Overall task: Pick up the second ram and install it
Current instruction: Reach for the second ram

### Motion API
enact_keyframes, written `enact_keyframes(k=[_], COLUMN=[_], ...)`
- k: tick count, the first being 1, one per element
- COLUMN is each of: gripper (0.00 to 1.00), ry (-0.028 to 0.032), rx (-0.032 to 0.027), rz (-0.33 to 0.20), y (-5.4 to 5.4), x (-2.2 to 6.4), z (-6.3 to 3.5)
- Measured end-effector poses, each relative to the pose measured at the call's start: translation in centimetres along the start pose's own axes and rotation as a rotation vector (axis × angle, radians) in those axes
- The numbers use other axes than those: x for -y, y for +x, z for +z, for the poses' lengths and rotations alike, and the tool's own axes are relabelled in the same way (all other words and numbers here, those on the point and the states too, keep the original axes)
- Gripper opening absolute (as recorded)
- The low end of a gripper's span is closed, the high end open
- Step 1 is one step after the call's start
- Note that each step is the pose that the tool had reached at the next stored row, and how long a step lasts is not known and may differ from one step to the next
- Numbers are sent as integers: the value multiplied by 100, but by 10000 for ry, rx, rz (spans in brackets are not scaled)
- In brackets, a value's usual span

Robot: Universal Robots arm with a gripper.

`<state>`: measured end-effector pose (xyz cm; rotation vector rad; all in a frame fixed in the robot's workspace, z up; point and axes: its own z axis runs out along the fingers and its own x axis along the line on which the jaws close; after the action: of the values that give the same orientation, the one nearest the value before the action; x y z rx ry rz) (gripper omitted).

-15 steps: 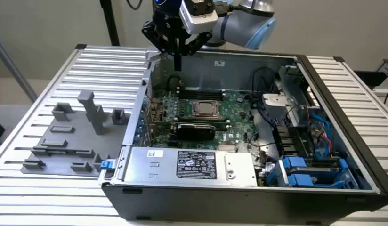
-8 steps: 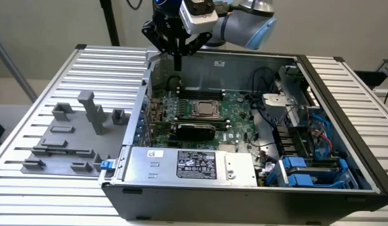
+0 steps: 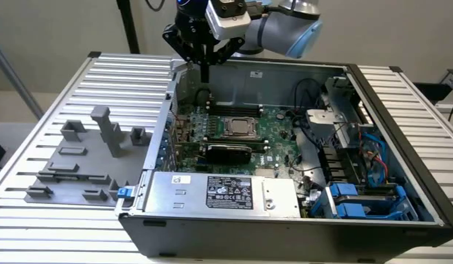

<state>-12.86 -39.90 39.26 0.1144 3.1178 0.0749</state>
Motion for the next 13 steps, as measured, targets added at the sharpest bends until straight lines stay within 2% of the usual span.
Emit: enact_keyframes(k=[13], gripper=[11], ry=[1], rx=[0], rz=[1], y=[588], x=[43], z=[-13])
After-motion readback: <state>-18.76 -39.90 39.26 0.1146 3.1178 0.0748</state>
